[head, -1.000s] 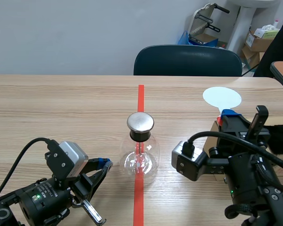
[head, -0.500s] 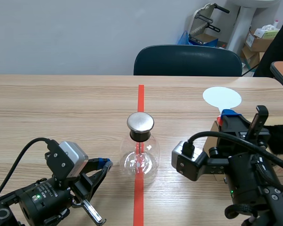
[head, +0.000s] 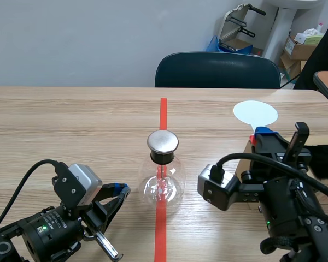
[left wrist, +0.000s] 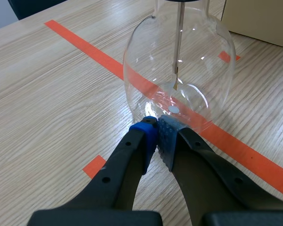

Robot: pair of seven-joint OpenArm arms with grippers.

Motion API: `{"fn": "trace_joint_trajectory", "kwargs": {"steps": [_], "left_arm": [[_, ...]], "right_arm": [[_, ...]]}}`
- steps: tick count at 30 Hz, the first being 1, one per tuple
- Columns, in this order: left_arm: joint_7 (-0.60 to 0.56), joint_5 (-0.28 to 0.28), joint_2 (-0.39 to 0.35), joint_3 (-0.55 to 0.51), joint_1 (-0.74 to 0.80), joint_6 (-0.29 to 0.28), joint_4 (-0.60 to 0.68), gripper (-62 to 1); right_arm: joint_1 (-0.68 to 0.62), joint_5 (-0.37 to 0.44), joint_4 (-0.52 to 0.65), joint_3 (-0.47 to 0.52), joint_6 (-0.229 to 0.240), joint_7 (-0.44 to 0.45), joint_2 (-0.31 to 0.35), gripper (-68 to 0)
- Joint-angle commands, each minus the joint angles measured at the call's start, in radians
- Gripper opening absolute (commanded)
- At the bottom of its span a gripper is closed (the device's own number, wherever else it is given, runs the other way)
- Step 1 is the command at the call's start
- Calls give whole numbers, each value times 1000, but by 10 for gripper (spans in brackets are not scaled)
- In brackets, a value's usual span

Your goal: Do the electroscope experiment

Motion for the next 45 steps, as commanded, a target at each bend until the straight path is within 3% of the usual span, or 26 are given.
{"fn": "trace_joint_trajectory", "kwargs": {"steps": [1,4,17,27,33,45], "left_arm": [[-14,-6,5,-6,0,-2,10,-582],[-14,-6,4,-6,0,-1,10,-582],[-14,-6,5,-6,0,-2,10,-582],[-14,-6,5,-6,0,-2,10,-582],[-14,-6,5,-6,0,-2,10,-582],[-14,-2,5,-6,0,-2,10,-582]], "right_arm": [[6,-4,22,1,-11,-3,5,-656],[6,-4,22,1,-11,34,5,-656],[6,-6,22,1,-15,401,5,-656],[6,-6,22,1,-16,595,5,-656],[6,-6,22,1,-16,645,5,-656],[6,-6,22,1,-23,646,5,-656]]}}
